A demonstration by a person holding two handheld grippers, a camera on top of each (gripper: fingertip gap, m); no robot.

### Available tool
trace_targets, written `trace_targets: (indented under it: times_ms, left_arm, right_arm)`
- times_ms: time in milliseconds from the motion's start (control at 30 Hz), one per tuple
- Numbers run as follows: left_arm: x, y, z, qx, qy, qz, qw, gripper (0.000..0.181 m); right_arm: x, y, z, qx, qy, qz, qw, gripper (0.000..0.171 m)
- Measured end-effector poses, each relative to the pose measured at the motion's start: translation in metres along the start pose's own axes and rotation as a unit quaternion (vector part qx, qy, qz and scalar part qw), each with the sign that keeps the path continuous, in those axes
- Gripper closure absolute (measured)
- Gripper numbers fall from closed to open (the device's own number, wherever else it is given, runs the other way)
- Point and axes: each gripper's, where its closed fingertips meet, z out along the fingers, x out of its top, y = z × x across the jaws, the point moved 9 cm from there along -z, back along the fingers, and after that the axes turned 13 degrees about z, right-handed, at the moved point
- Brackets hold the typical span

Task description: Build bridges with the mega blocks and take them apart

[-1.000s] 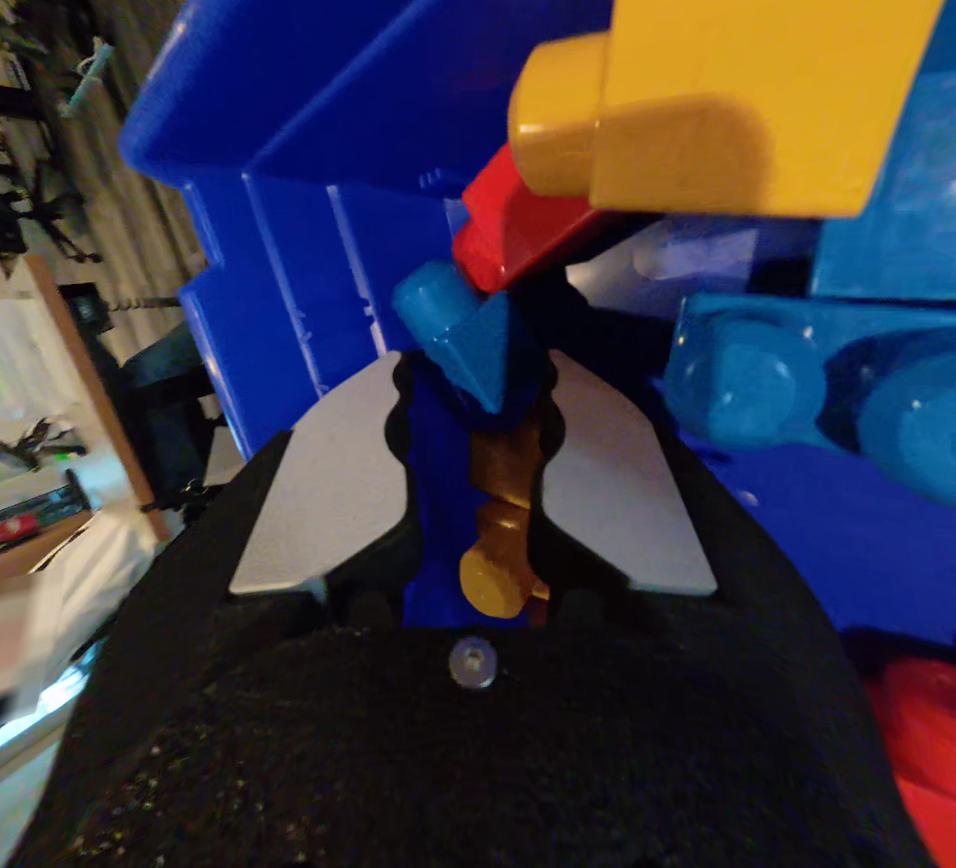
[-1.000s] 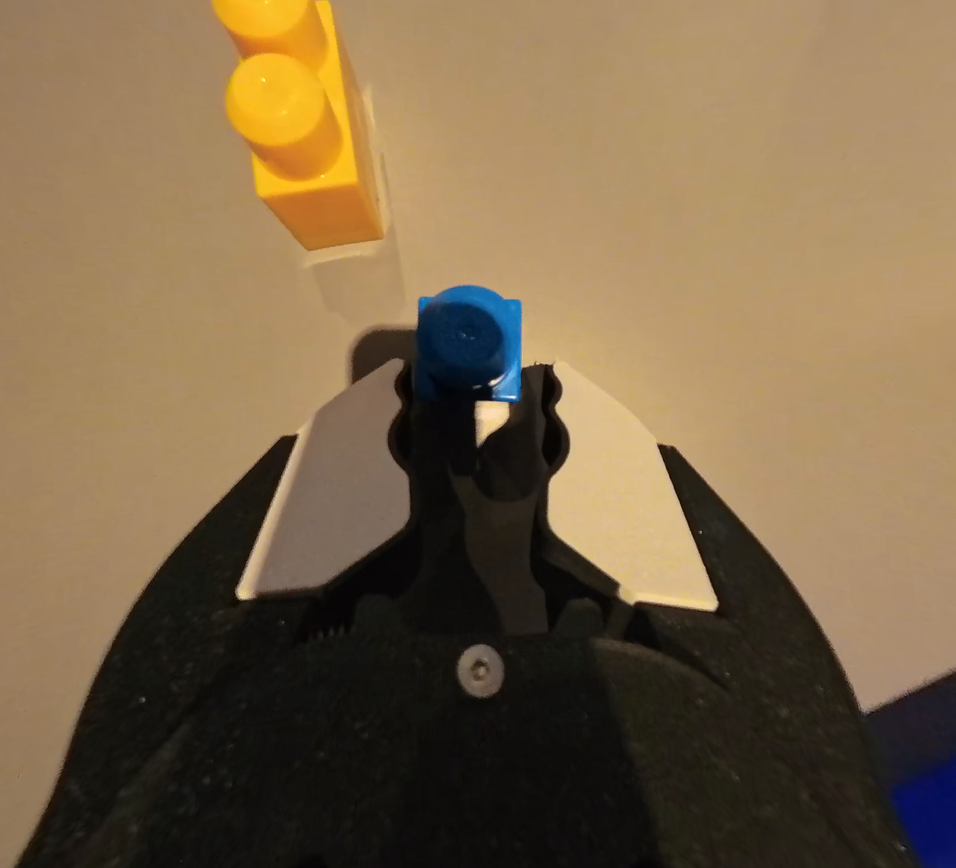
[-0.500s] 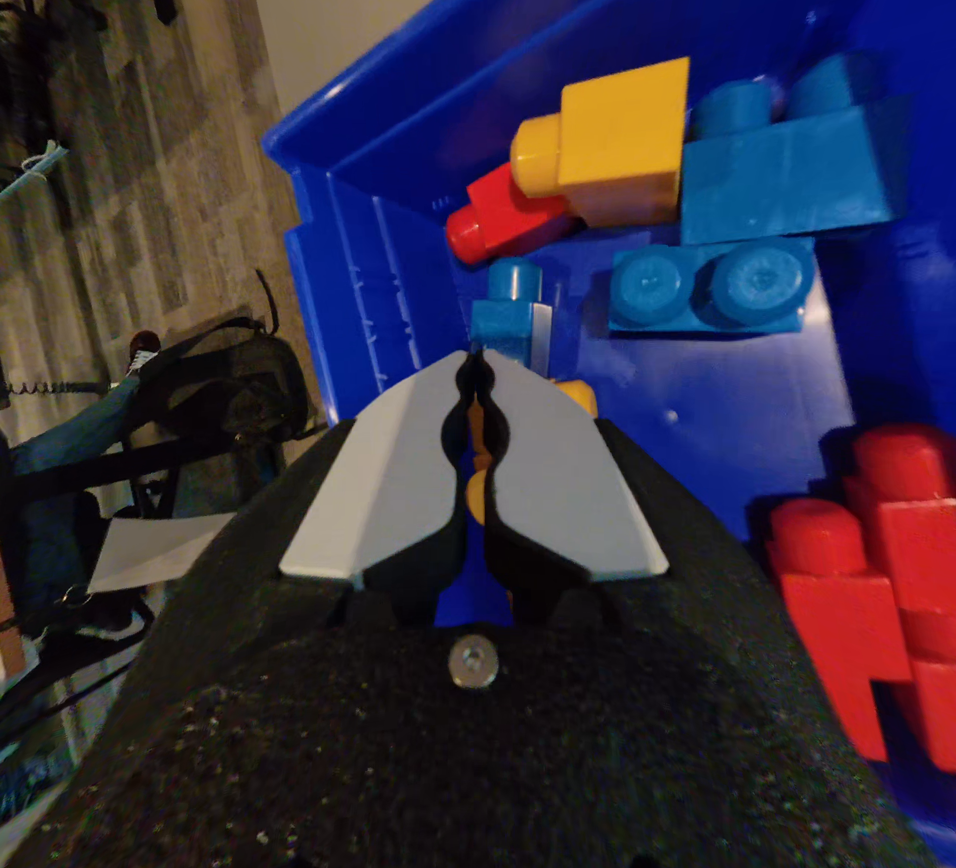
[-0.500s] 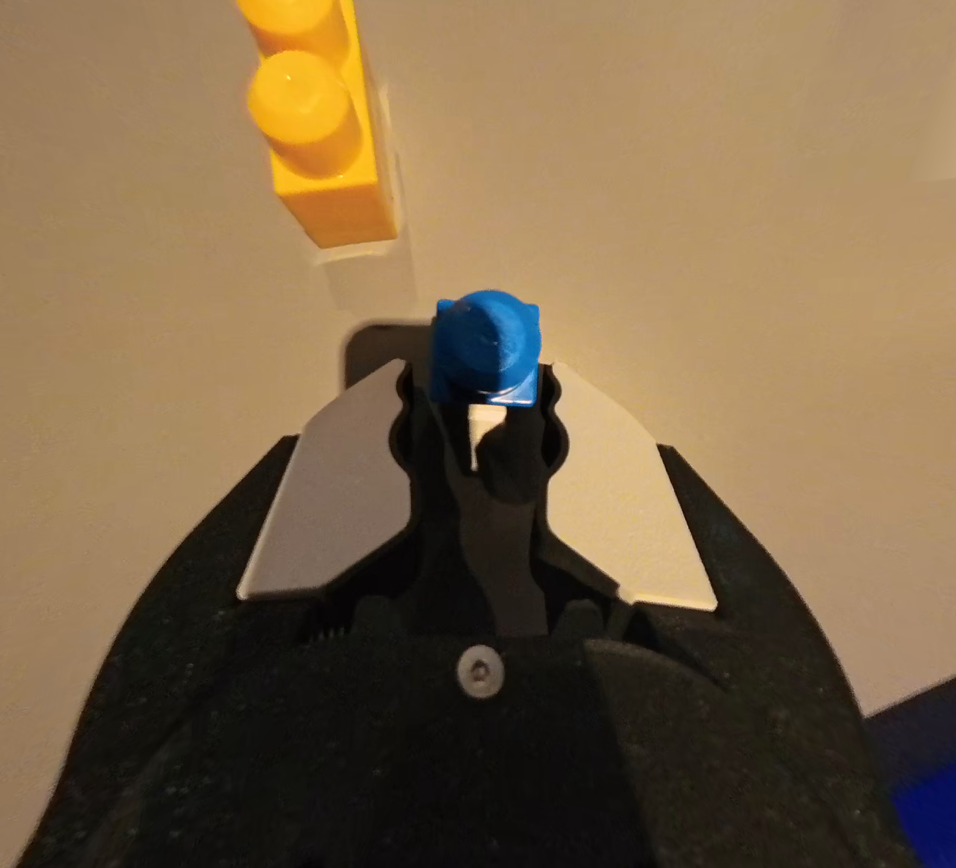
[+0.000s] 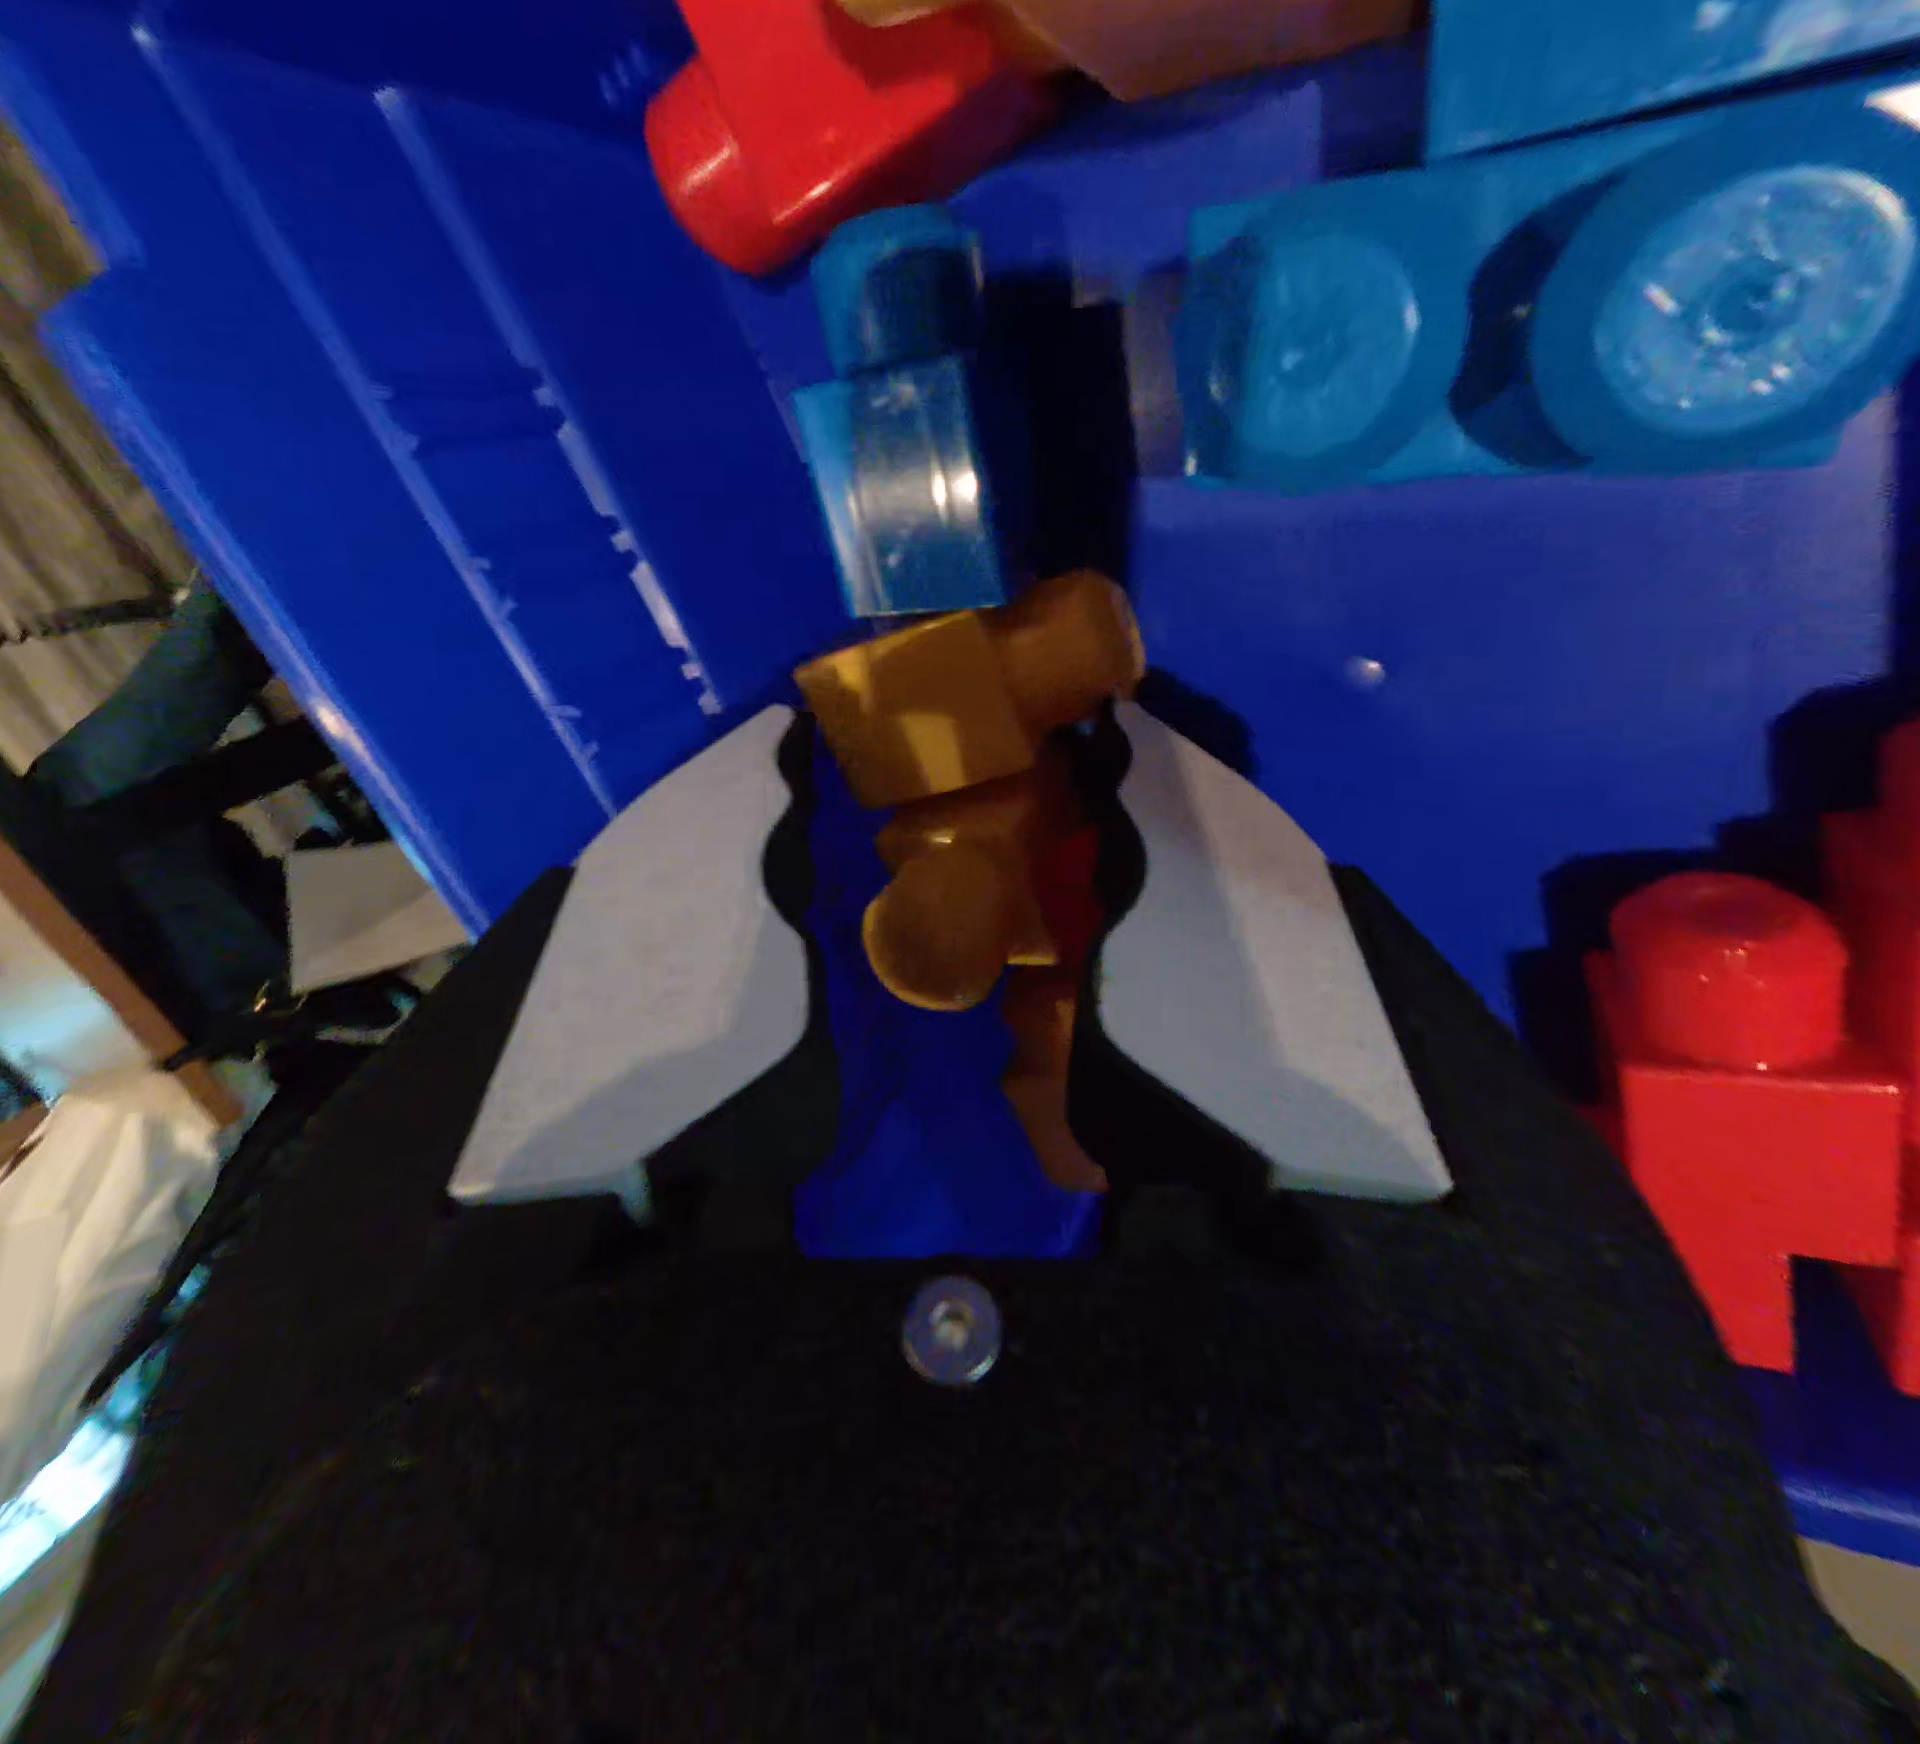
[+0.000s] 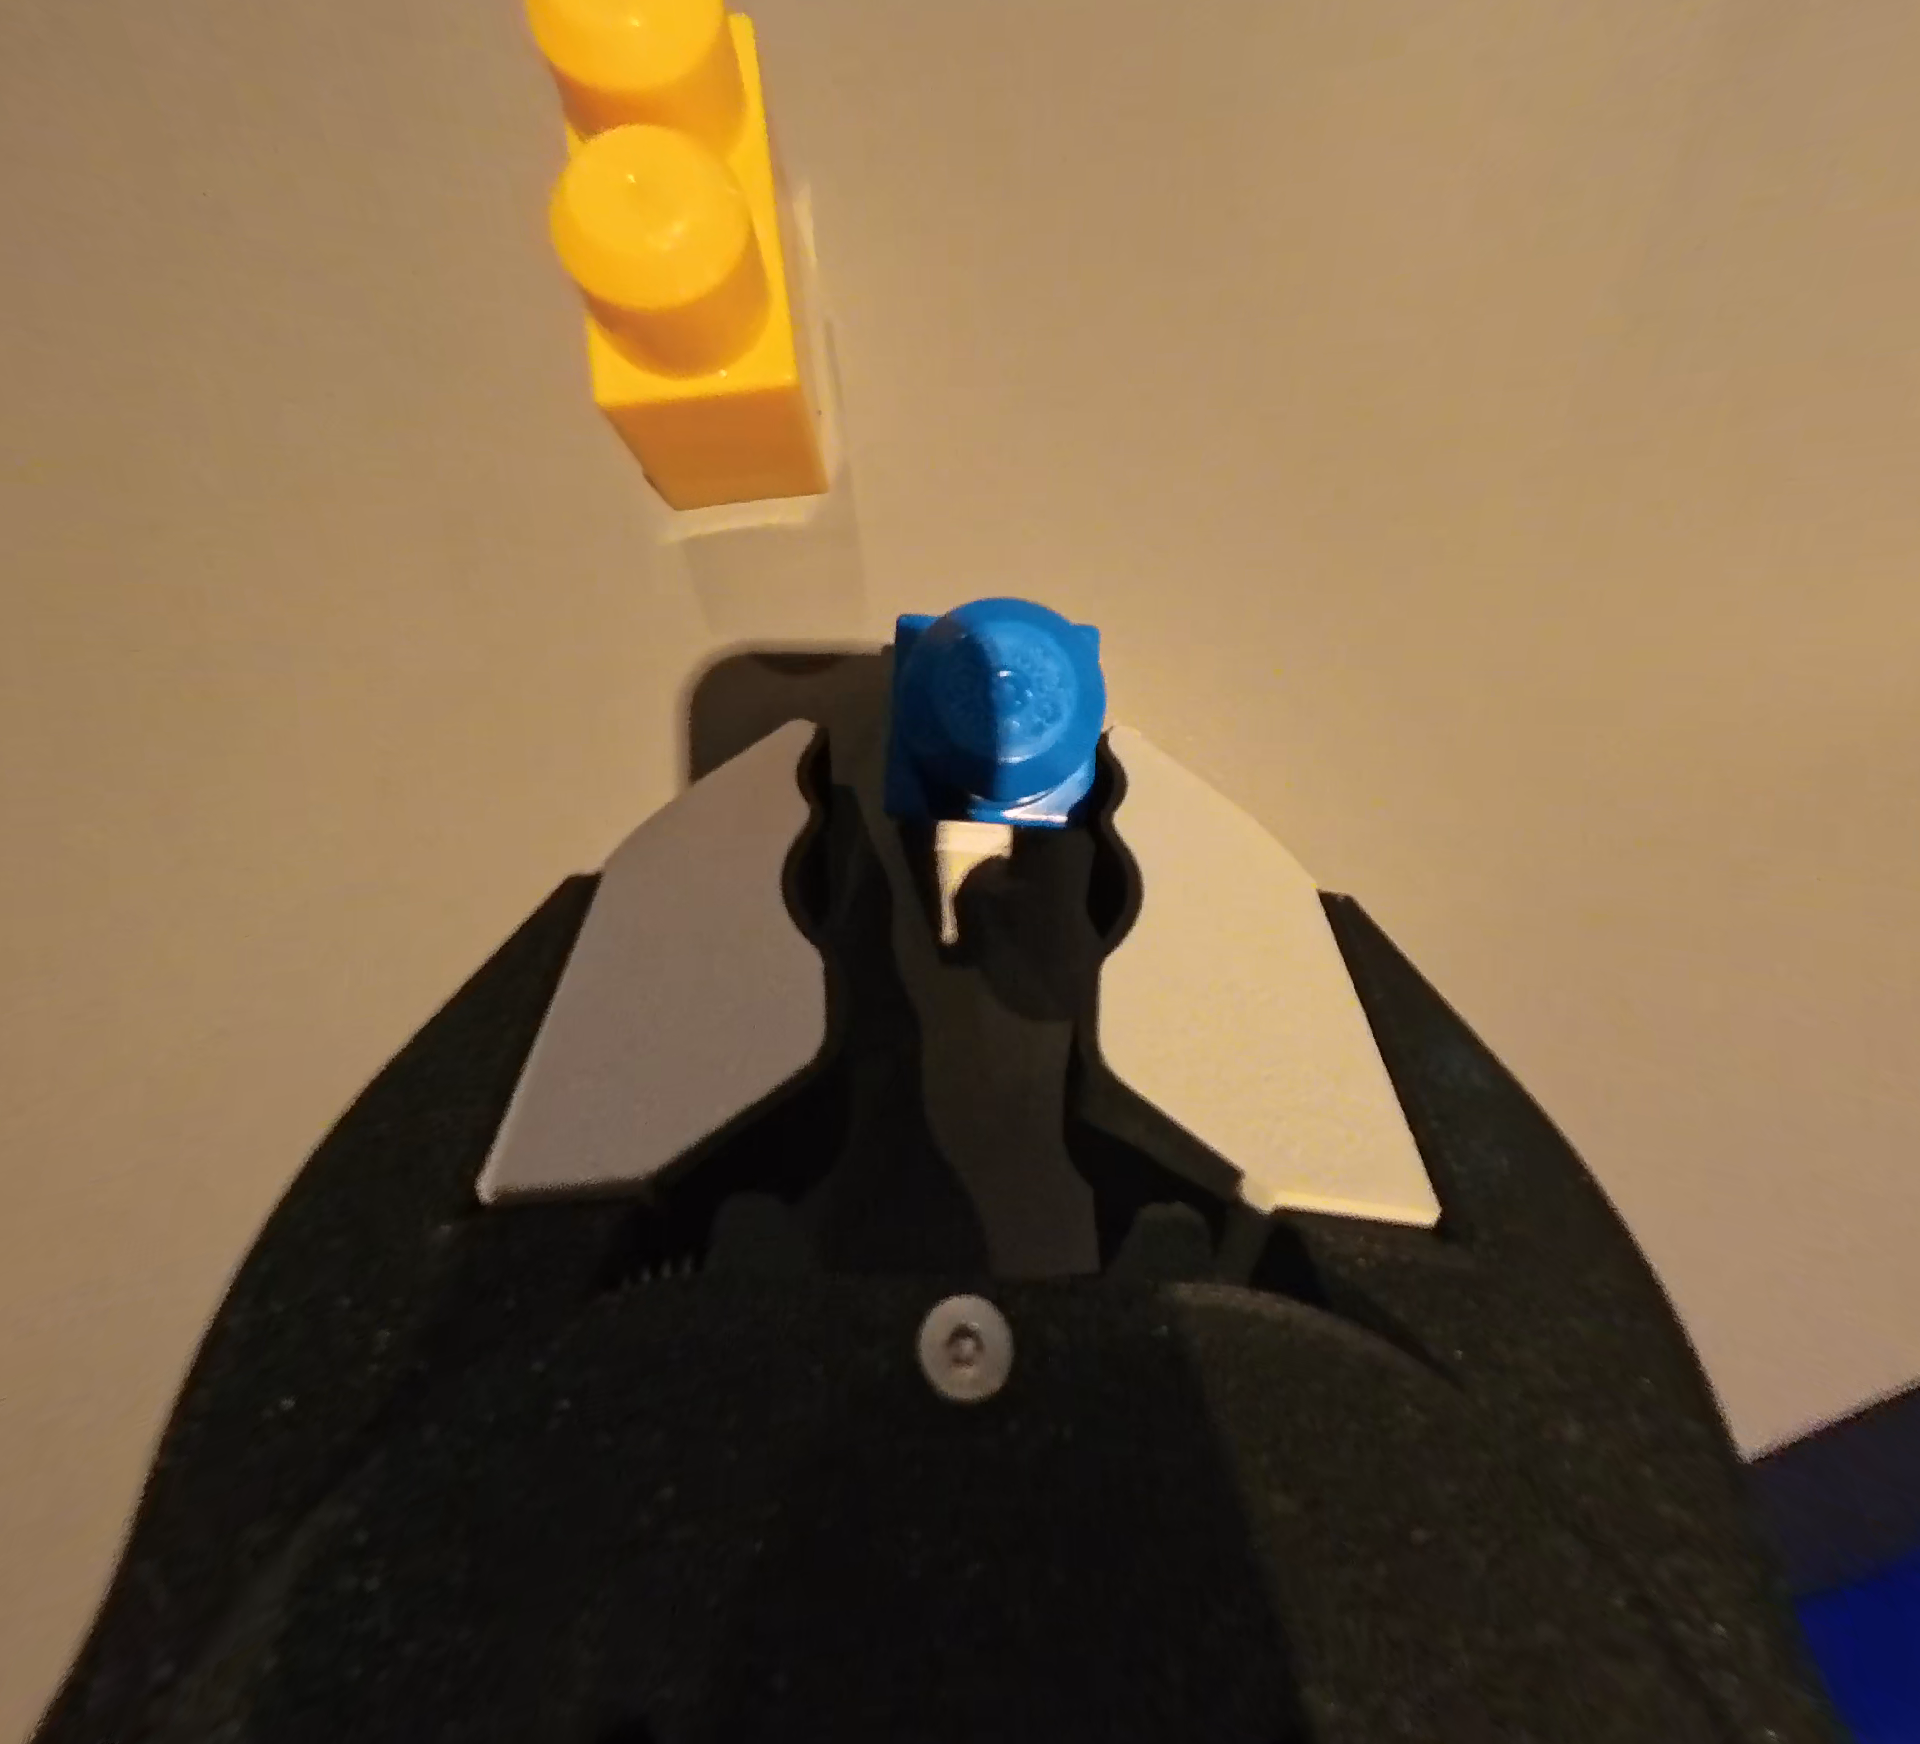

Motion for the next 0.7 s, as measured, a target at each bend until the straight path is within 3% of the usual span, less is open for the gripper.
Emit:
trace_targets:
  times_ms: [33, 133, 367, 467, 700]
  left_arm:
    - [0.002, -0.002, -0.001, 0.007, -0.016, -0.001, 1.000, 0.122]
    - [0.007, -0.003, 0.002, -0.017, -0.036, -0.018, 0.999, 0.102]
    - [0.017, -0.002, 0.009, -0.013, -0.085, -0.014, 0.996, 0.092]
    - [0.022, 0.004, 0.015, -0.033, -0.068, 0.008, 0.997, 0.109]
    - [0.018, -0.001, 0.022, 0.007, -0.084, 0.008, 0.996, 0.120]
  right_arm:
    - [0.000, 0.000, 0.000, 0.000, -0.001, 0.000, 1.000, 0.123]
    - [0.000, 0.000, 0.000, 0.000, -0.002, -0.002, 1.000, 0.124]
    - [-0.002, 0.000, 0.000, -0.001, -0.007, -0.005, 1.000, 0.124]
    - [-0.002, 0.000, 0.000, -0.002, -0.007, -0.006, 1.000, 0.124]
    - [-0.003, 0.000, 0.001, -0.003, -0.013, -0.008, 1.000, 0.124]
